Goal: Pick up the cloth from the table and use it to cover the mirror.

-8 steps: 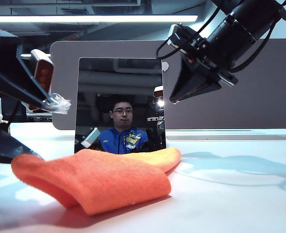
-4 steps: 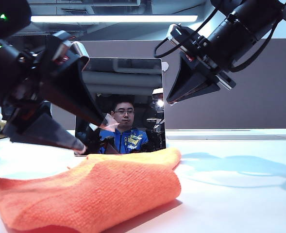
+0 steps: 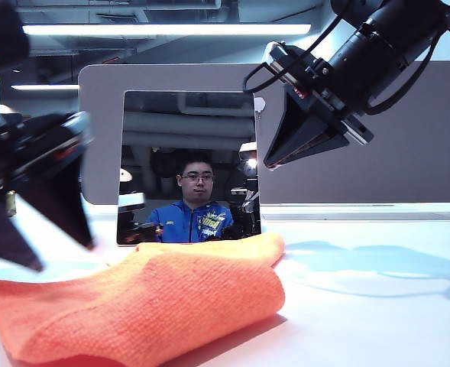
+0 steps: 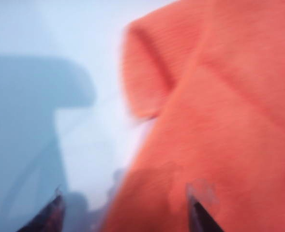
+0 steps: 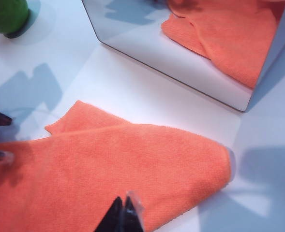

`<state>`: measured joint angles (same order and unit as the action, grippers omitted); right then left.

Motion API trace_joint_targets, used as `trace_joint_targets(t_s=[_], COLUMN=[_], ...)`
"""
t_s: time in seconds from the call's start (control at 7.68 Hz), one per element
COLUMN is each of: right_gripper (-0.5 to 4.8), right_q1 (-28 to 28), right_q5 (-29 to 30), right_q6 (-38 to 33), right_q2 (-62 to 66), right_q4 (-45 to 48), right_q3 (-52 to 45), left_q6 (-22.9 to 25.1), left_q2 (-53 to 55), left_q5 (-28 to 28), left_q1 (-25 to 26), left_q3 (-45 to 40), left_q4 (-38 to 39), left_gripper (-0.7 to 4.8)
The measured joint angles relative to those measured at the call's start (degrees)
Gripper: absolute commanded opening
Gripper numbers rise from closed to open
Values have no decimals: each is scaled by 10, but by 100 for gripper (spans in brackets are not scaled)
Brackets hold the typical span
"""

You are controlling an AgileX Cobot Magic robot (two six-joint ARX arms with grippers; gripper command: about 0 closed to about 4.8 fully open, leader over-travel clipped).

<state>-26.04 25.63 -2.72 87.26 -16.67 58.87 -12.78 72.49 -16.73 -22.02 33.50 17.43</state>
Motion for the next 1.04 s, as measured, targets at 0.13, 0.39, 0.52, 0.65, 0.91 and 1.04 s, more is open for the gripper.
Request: trace_joint_targets(t_s=[0.13, 0.39, 0.52, 0.65, 0.91, 1.04], right_gripper=[-1, -2, -1, -2, -1, -1], right_q1=[0, 0, 0, 0, 0, 0], right_q5=[0, 0, 0, 0, -1, -1], right_q6=[5, 13, 14, 19, 25, 26], right_q2=[0, 0, 0, 0, 0, 0], right_q4=[0, 0, 0, 0, 0, 0], right_q3=[0, 0, 0, 0, 0, 0], left_q6=[-1, -2, -2, -2, 3, 2], left_q2=[0, 0, 0, -1, -2, -2], left_q5=[-23, -61, -62, -63, -66, -67], left_q1=[33, 39, 39, 39, 39, 39], left_q3=[0, 0, 0, 0, 2, 2], left_q4=[30, 34, 51, 70, 90, 98], left_gripper=[327, 327, 327, 314, 268, 268])
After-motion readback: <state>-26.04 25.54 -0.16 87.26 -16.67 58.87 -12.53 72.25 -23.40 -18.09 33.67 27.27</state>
